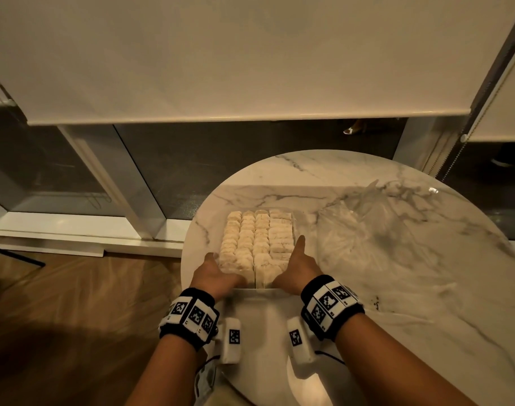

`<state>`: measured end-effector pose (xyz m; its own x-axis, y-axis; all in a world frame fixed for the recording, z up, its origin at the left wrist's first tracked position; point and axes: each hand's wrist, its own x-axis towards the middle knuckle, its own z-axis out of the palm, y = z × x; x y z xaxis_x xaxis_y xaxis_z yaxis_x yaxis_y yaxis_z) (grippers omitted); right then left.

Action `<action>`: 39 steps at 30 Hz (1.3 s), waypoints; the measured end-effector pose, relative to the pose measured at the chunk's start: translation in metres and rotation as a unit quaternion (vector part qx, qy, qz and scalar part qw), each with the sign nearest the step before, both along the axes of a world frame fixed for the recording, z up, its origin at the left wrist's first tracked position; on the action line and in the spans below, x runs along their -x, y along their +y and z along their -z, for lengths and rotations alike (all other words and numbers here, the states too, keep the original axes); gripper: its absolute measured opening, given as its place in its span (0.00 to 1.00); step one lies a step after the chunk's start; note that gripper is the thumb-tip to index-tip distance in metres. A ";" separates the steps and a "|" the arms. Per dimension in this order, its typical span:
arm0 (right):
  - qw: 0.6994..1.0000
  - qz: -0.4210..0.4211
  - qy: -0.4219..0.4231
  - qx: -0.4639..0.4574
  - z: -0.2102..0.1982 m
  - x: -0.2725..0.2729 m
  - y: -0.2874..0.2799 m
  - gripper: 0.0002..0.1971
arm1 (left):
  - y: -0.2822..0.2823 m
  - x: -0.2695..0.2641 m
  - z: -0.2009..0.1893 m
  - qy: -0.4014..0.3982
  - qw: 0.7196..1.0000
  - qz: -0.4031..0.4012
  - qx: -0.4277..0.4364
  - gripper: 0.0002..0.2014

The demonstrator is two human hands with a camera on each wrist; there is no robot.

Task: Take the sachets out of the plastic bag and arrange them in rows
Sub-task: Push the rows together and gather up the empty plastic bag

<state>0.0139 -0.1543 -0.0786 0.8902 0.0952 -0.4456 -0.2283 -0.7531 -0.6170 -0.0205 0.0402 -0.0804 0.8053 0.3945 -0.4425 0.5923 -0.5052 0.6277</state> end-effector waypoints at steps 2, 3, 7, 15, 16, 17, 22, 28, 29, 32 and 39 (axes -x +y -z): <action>1.000 0.007 -0.011 0.010 0.004 0.000 0.002 0.72 | -0.004 0.001 0.001 -0.005 1.000 0.000 -0.025 0.51; 1.000 0.012 -0.020 0.016 0.007 -0.001 0.003 0.72 | -0.006 0.001 0.001 -0.009 0.999 -0.003 -0.041 0.50; 0.999 0.023 -0.032 0.021 0.012 -0.001 0.003 0.71 | -0.010 0.000 0.002 -0.016 0.997 -0.012 -0.070 0.47; 0.958 0.015 -0.261 0.120 -0.013 0.019 -0.001 0.47 | -0.020 0.010 -0.004 -0.069 0.984 -0.014 -0.162 0.55; 0.942 -0.008 -0.309 0.131 -0.016 0.021 0.000 0.38 | -0.021 0.012 -0.004 -0.064 0.985 -0.012 -0.161 0.55; 0.932 -0.040 -0.328 0.148 -0.019 0.022 0.000 0.29 | -0.022 0.012 -0.003 -0.051 0.987 -0.014 -0.151 0.55; 0.913 -0.171 -0.256 0.267 -0.028 0.016 0.005 0.10 | -0.024 0.013 0.003 -0.013 0.995 -0.030 -0.097 0.56; 0.887 -0.236 -0.236 0.319 -0.028 0.004 0.016 0.07 | -0.024 0.013 -0.001 0.000 0.995 -0.024 -0.092 0.60; 0.889 -0.234 -0.238 0.312 -0.027 0.004 0.016 0.07 | -0.023 0.013 -0.002 0.004 0.995 -0.022 -0.092 0.61; 0.899 -0.229 -0.241 0.284 -0.026 0.004 0.015 0.06 | -0.021 0.012 -0.004 0.003 0.995 -0.019 -0.095 0.64; 0.931 -0.236 -0.212 0.182 -0.039 -0.004 0.007 0.05 | -0.023 0.007 -0.009 0.010 0.996 -0.004 -0.089 0.69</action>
